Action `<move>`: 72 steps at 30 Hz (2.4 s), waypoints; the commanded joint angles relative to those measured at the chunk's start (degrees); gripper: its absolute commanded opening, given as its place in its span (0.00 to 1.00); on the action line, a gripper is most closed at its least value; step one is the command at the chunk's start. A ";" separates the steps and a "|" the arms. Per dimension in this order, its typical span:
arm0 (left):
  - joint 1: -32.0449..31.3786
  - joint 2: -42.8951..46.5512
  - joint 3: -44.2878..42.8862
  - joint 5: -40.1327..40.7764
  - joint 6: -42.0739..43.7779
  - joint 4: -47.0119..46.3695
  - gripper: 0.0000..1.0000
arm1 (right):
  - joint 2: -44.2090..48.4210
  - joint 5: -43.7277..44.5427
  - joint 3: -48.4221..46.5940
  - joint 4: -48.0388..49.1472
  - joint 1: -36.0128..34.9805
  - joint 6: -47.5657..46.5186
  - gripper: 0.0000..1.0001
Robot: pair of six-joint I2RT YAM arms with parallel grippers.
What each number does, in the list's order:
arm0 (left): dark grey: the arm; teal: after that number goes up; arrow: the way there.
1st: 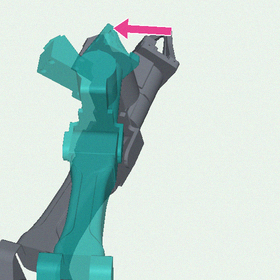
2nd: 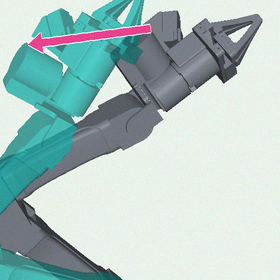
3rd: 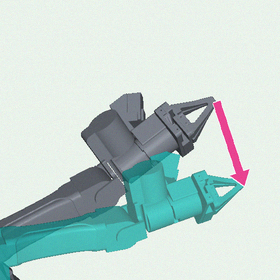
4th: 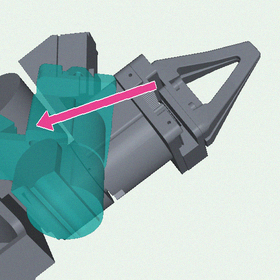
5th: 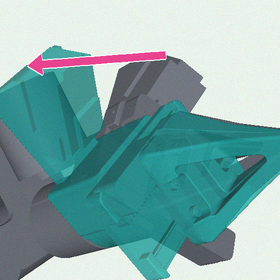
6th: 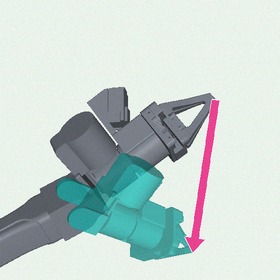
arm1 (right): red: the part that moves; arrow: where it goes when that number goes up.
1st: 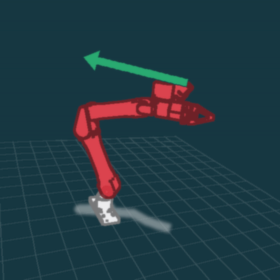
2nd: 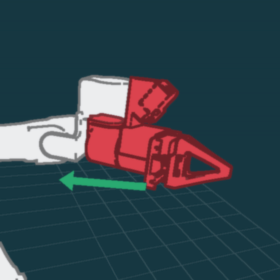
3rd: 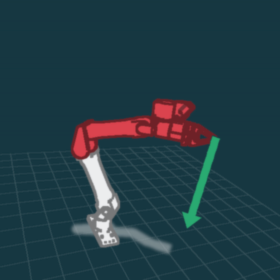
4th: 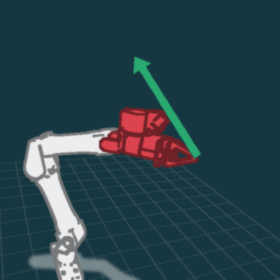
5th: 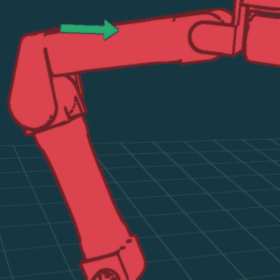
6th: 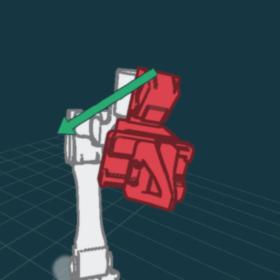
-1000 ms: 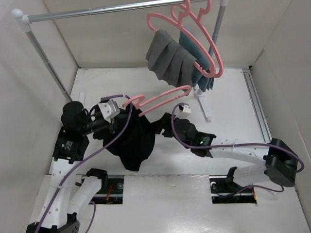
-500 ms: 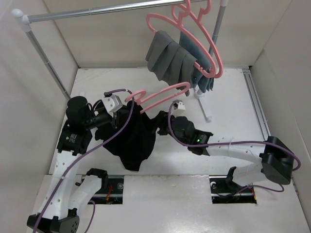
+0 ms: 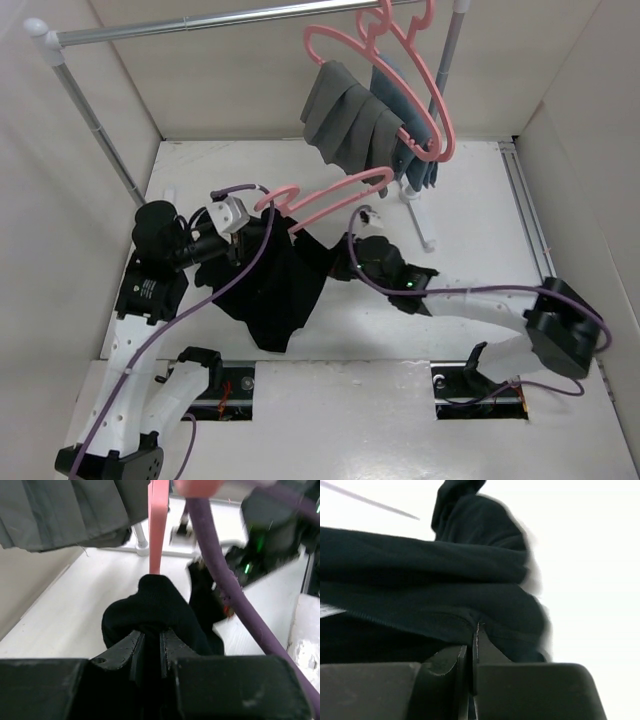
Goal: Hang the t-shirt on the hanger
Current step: Place tshirt on hanger
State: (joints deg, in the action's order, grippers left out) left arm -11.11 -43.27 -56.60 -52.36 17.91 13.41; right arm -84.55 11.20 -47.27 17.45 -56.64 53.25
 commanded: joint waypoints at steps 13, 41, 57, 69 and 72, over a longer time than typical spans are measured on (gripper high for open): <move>0.22 -5.43 -4.75 1.55 42.44 32.37 0.00 | 29.88 10.25 10.88 -23.51 14.97 -7.19 0.00; -3.48 -15.18 -9.24 -7.06 74.02 50.66 0.00 | 9.04 -28.25 -24.10 -43.64 13.58 -67.32 0.58; -2.34 -13.25 -6.68 -10.21 58.82 38.54 0.00 | 14.86 -32.38 -17.69 -34.87 3.82 -64.78 0.72; -1.28 -10.70 -6.68 -11.98 54.34 36.08 0.00 | 6.42 -27.64 -19.44 -24.84 3.82 -60.46 0.20; -0.49 -9.47 -6.68 -9.96 53.72 35.46 0.00 | 8.78 -27.02 -18.66 -24.84 3.82 -59.93 0.04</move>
State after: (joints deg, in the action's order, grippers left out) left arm -11.40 -55.48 -62.67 -57.78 73.97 50.17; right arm -77.71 -20.10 -64.75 -14.02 -53.71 -9.65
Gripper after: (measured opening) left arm 0.083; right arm 0.113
